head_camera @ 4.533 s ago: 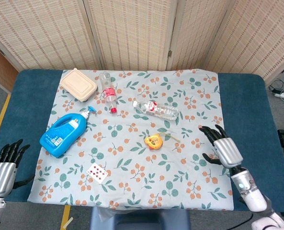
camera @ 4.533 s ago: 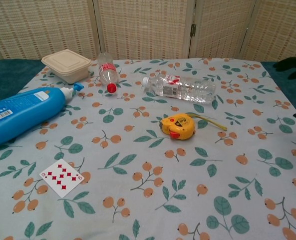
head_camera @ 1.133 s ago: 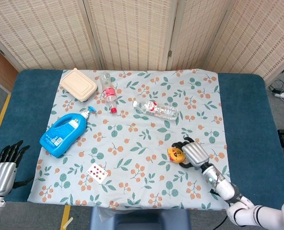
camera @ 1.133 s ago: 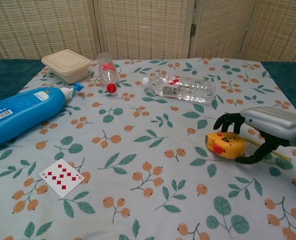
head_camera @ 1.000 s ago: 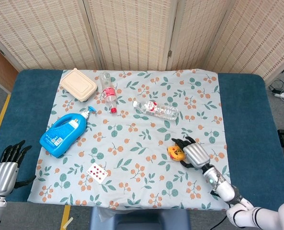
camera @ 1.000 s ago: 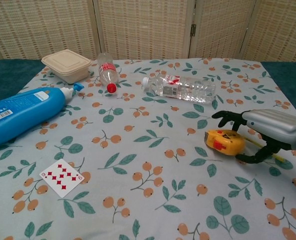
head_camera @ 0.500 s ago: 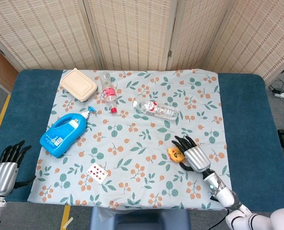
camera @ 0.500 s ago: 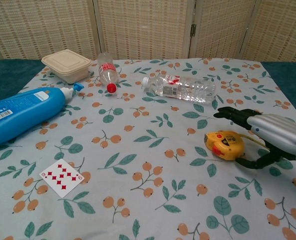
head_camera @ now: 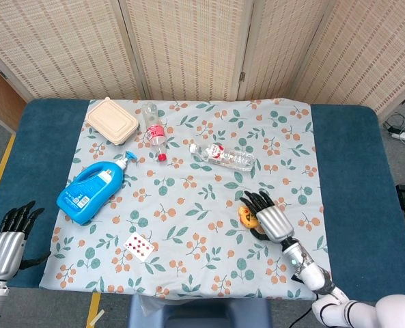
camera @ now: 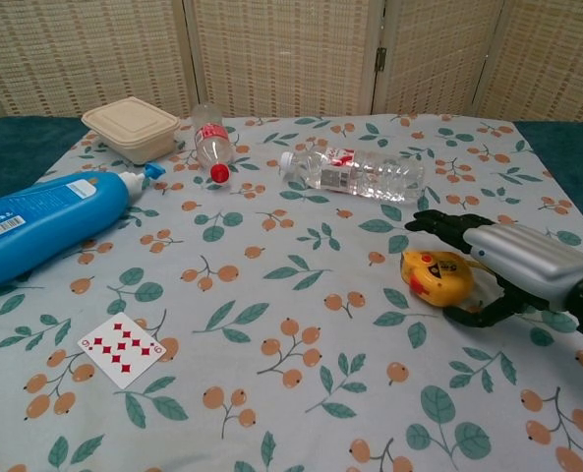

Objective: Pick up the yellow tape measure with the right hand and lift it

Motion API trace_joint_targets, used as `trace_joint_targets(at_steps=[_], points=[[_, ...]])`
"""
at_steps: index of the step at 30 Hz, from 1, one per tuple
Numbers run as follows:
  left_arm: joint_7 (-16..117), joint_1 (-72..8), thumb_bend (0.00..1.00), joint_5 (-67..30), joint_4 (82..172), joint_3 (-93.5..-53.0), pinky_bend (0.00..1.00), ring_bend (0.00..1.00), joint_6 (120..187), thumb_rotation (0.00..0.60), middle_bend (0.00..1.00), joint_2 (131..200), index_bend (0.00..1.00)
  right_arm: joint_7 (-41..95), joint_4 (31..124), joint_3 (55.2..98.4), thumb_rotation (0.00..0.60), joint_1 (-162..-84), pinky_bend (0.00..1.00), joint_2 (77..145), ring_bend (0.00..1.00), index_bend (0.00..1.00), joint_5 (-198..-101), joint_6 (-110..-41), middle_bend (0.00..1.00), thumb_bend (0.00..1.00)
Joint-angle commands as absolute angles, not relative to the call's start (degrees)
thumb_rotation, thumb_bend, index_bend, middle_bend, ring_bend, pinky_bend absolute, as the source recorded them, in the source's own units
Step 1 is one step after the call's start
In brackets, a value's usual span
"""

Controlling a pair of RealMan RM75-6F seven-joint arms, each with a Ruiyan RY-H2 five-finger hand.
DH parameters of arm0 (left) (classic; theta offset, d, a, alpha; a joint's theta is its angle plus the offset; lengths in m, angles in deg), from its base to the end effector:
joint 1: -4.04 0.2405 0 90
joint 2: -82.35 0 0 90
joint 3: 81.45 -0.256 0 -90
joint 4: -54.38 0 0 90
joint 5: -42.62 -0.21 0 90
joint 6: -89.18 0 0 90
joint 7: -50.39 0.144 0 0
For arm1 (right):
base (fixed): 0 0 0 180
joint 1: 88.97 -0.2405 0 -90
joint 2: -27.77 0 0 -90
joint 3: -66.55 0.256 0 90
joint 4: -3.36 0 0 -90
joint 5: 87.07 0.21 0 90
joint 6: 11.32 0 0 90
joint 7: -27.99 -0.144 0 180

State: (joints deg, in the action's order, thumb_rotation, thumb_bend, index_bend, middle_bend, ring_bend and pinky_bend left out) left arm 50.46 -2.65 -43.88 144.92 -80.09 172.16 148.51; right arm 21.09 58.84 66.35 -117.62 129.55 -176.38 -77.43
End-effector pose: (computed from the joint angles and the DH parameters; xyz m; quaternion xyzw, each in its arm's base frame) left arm -0.3113 0.1855 0.1415 -0.6144 -0.3948 -0.3818 0.5664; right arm -0.2494 -0.2854 -0.0591 0.7383 -0.3757 0.3983 0.3939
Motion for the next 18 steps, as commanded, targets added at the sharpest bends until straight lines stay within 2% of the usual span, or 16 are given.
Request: trace_joint_targets(at_steps=[1,9,18], points=[[50.36,-2.6,0.18,-43.88,144.95,-80.08,0.0,0.07,172.26,0.6,0.06,148.44,0.15,21.16,58.44,67.19,0.6,-117.98,0.0,130.0,0.05,0.0,-176.3,-78.01,0.0,0.37],[50.33,-2.53,0.18,-43.83,145.01,-80.13,0.0,0.07,172.27,0.6,0.06,148.36,0.15,21.38,58.57,72.31,0.6,-119.93,0.0,129.41,0.06,0.0,-173.87,-79.01,0.0,0.37],[50.33,-2.47,0.18,-43.28,144.56,-80.39,0.0,0.07,171.57,0.6,0.06,148.67,0.15,23.55,54.63,78.19,0.6,-124.74,0.0,130.35,0.07,0.0,-168.11,-72.84,0.0,0.37]])
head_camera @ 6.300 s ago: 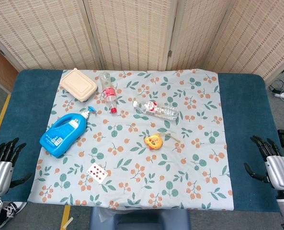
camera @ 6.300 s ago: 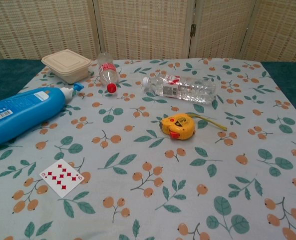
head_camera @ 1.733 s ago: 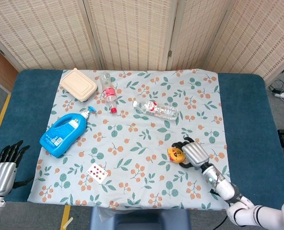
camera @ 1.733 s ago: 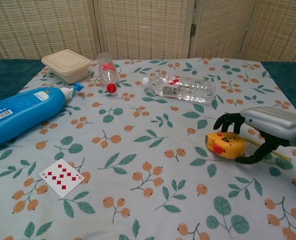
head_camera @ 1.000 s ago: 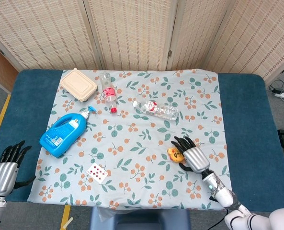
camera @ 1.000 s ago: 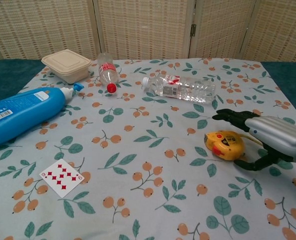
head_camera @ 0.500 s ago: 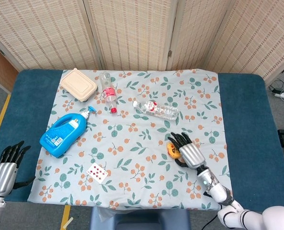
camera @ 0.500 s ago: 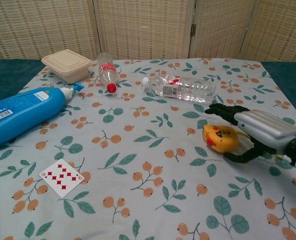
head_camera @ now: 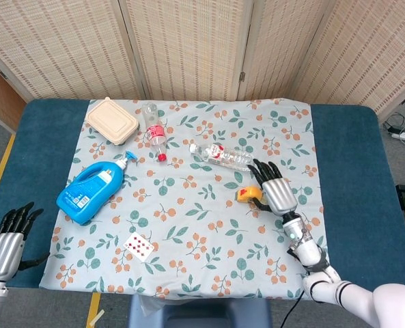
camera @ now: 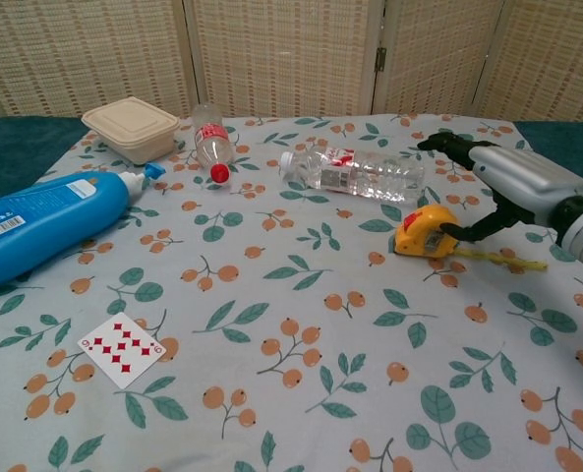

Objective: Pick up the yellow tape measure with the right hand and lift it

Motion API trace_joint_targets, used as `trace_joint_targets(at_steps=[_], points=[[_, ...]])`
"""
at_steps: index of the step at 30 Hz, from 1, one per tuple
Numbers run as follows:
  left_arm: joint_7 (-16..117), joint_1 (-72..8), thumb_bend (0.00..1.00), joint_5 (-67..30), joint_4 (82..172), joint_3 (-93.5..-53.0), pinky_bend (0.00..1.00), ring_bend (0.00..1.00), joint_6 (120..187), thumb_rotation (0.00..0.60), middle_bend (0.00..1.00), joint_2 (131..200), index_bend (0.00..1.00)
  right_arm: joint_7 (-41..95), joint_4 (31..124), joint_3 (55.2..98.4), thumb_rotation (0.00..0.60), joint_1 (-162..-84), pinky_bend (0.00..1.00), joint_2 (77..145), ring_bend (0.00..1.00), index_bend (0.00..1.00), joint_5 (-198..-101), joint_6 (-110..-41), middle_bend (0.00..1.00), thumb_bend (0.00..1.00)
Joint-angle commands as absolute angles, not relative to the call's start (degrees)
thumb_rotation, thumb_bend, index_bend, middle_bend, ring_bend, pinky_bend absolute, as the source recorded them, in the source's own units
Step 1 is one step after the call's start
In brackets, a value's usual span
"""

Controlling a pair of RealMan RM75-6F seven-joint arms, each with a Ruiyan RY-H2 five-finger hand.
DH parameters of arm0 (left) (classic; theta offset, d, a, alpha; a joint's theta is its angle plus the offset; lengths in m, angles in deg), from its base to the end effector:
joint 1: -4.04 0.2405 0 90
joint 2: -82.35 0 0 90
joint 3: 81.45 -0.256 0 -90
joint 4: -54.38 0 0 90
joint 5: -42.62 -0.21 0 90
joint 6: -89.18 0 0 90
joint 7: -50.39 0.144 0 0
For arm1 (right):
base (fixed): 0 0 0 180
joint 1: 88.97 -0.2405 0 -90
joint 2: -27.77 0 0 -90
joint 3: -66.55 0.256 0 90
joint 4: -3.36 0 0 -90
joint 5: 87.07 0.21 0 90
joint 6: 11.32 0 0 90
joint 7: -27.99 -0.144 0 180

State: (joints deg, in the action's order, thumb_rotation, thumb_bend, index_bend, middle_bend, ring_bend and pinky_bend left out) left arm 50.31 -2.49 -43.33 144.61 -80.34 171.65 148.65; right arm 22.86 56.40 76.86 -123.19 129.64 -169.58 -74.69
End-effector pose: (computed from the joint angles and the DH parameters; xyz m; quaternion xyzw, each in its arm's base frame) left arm -0.3148 0.1838 0.1400 -0.6134 -0.4014 -0.3752 0.5673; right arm -0.2288 -0.3527 -0.0280 0.6791 -0.3703 0.4339 0.4619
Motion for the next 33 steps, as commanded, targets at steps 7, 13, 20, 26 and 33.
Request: trace_joint_targets(at_steps=[7,13,20,26,33], points=[[50.02,-2.35,0.18,-43.2,144.24,-80.51,0.0,0.07,171.49,0.6,0.06,148.66,0.15,23.91,52.73,79.52,0.6,-126.55,0.0,130.72,0.08,0.0,-166.36,-70.93,0.02,0.37],[49.68,-2.28,0.18,-42.98,143.88,-80.49,0.0,0.07,171.4,0.6,0.06,148.73,0.15,22.22,60.45,77.42,0.6,-123.97,0.09,126.37,0.22,0.04,-167.32,-72.83,0.18,0.37],[49.58,-2.49,0.18,-43.47,143.76,-80.65,0.0,0.07,171.19,0.6,0.06,149.03,0.15,28.44,68.83,76.87,0.6,-124.52,0.22,121.11,0.32,0.16,-160.59,-62.88,0.25,0.37],[49.35,-2.23,0.18,-43.19,143.62,-80.66,0.0,0.07,171.37,0.6,0.06,148.89,0.15,34.22,68.89,78.29,0.6,-126.31,0.23,121.08,0.29,0.16,-155.48,-59.64,0.24,0.37],[49.29,-2.02,0.18,-42.99,143.5,-80.8,0.0,0.07,171.3,0.6,0.05,148.87,0.15,37.14,67.67,79.21,0.6,-127.54,0.23,121.18,0.24,0.16,-152.5,-58.65,0.23,0.37]])
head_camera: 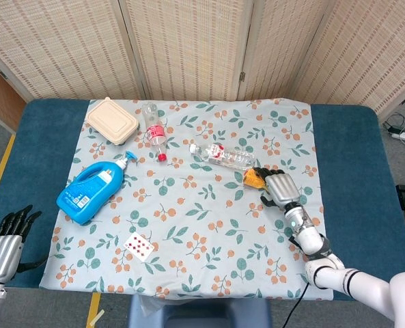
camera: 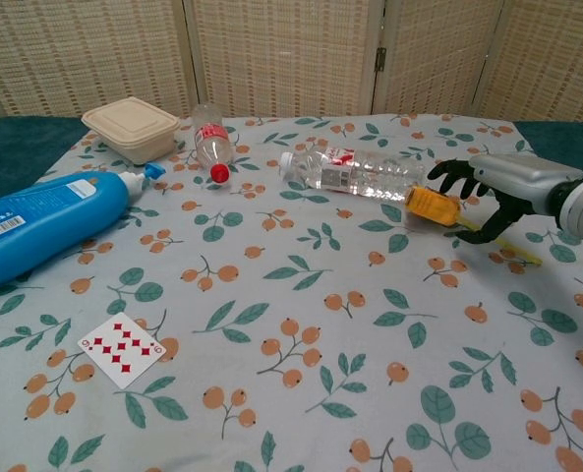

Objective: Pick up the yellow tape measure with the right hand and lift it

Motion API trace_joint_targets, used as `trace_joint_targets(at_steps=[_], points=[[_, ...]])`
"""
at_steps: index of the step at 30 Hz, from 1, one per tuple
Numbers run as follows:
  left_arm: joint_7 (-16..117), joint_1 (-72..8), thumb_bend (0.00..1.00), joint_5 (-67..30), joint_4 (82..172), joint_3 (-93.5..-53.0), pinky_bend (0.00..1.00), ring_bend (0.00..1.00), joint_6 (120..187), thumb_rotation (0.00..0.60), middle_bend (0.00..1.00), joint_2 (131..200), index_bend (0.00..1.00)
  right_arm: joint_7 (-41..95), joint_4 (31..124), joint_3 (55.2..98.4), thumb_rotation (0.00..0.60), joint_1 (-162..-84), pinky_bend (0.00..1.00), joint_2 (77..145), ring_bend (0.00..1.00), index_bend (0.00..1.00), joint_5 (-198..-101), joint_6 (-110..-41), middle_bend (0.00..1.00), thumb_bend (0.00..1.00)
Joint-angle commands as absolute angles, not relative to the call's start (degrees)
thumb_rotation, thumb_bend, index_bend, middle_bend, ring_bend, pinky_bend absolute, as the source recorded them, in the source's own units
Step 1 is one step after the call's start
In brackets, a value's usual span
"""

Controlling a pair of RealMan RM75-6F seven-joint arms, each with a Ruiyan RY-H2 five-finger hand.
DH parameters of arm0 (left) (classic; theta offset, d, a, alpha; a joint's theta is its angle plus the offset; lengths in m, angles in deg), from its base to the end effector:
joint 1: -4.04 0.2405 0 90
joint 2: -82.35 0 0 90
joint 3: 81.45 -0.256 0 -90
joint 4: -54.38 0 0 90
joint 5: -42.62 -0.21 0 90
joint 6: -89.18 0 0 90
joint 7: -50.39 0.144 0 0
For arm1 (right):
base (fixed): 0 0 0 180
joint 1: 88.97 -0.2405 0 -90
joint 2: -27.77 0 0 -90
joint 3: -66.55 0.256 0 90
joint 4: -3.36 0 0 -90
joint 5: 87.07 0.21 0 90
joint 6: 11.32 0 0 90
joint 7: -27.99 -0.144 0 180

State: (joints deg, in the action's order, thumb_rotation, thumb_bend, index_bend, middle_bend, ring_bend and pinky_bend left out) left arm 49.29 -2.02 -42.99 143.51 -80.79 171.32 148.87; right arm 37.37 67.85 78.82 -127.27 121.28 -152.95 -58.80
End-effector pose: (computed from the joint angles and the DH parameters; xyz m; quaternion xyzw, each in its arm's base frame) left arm -0.3216 0.1798 0.1393 -0.6111 -0.4099 -0.3682 0.5683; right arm -0.2310 -0.3731 -0.0174 0.7049 -0.4280 0.3167 0.4686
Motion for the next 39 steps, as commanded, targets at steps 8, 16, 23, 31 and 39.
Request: trace_joint_targets(at_steps=[8,16,23,31,39], points=[[49.56,-2.14,0.18,-42.86,143.63,-80.68,0.0,0.07,171.07,0.6,0.05,148.74,0.15,35.61,67.49,79.33,0.6,-127.57,0.23,119.63,0.24,0.16,-151.85,-58.0,0.23,0.37],[50.04,-2.32,0.18,-42.64,144.2,-80.67,0.0,0.07,170.61,0.6,0.05,148.49,0.14,36.77,64.71,78.61,0.6,-129.5,0.23,120.76,0.24,0.16,-151.05,-54.89,0.23,0.37],[50.02,-2.16,0.18,-42.52,144.51,-80.72,0.0,0.07,170.68,0.6,0.05,148.12,0.14,38.85,63.9,78.58,0.6,-131.68,0.23,122.21,0.24,0.16,-150.44,-53.3,0.26,0.37],[49.48,-1.97,0.18,-42.45,144.09,-80.85,0.0,0.07,170.67,0.6,0.05,148.17,0.14,43.07,64.39,78.24,0.6,-133.48,0.23,122.84,0.24,0.21,-148.28,-52.21,0.29,0.37],[48.82,-1.76,0.18,-42.23,143.49,-80.85,0.0,0.07,170.69,0.6,0.05,148.25,0.14,42.92,70.28,75.9,0.6,-131.76,0.23,120.59,0.26,0.26,-151.17,-55.32,0.33,0.37]])
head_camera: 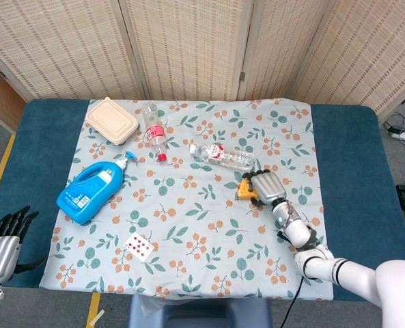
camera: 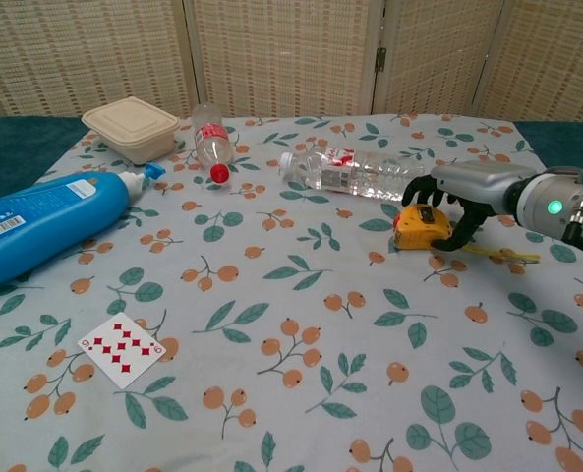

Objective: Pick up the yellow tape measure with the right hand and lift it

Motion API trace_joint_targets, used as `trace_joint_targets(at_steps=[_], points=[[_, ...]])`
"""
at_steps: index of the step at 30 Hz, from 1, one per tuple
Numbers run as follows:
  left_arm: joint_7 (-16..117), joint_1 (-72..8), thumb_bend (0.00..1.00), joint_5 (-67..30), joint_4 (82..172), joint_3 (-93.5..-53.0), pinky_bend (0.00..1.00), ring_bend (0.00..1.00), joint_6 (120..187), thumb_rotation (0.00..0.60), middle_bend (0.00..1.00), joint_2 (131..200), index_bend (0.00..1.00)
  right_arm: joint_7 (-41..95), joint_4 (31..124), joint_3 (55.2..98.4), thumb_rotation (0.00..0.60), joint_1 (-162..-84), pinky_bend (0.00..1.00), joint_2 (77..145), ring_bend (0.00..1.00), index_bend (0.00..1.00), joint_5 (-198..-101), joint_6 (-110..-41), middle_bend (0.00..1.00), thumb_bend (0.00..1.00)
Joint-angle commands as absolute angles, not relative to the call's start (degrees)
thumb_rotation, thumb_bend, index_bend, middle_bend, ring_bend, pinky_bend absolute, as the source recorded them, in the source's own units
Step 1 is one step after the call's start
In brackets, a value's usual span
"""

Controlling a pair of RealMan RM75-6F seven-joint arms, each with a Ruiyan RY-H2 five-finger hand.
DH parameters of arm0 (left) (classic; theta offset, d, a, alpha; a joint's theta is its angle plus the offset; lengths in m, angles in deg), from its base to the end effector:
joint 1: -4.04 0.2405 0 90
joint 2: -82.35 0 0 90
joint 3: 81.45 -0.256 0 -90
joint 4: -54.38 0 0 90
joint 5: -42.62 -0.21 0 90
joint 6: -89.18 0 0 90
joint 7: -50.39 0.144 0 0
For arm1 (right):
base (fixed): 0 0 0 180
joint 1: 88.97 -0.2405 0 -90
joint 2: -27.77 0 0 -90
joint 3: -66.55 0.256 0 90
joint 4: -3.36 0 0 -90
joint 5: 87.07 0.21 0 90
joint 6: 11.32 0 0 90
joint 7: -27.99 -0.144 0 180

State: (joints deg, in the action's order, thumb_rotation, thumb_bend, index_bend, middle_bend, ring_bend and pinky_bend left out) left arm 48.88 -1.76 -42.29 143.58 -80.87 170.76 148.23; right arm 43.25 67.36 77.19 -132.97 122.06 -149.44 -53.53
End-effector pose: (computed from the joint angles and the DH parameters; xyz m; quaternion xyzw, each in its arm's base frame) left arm -0.3256 0.1780 0.1422 -0.6083 -0.4163 -0.3607 0.5714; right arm -0.2065 -0.3845 -0.0359 0.7551 -0.3962 0.2746 0.4444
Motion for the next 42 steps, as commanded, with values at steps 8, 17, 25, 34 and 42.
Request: trace_joint_targets(at_steps=[8,17,25,34,42], points=[[48.83,-2.11,0.18,-42.87,143.41,-80.86,0.0,0.07,170.54,0.6,0.05,148.67,0.14,43.37,78.46,72.09,0.6,-127.72,0.23,116.1,0.26,0.27,-155.05,-60.52,0.33,0.37],[49.17,-2.24,0.18,-43.06,143.7,-80.91,0.0,0.07,170.47,0.6,0.05,148.69,0.14,46.4,78.74,71.53,0.6,-127.11,0.21,116.53,0.22,0.23,-153.86,-61.3,0.21,0.37],[48.96,-1.99,0.18,-42.83,143.57,-81.0,0.0,0.07,170.56,0.6,0.05,148.66,0.14,47.28,77.44,71.63,0.6,-127.37,0.21,117.82,0.22,0.22,-153.65,-61.26,0.23,0.37],[48.85,-2.03,0.18,-42.89,143.4,-80.92,0.0,0.07,170.63,0.6,0.05,148.71,0.14,45.75,75.43,72.15,0.6,-127.42,0.21,119.38,0.25,0.29,-153.8,-61.12,0.31,0.37],[47.8,-3.81,0.19,-42.91,143.67,-79.68,0.01,0.1,169.2,0.6,0.05,148.68,0.15,38.81,75.85,73.64,0.6,-126.44,0.21,120.04,0.37,0.59,-156.78,-64.04,0.5,0.37]])
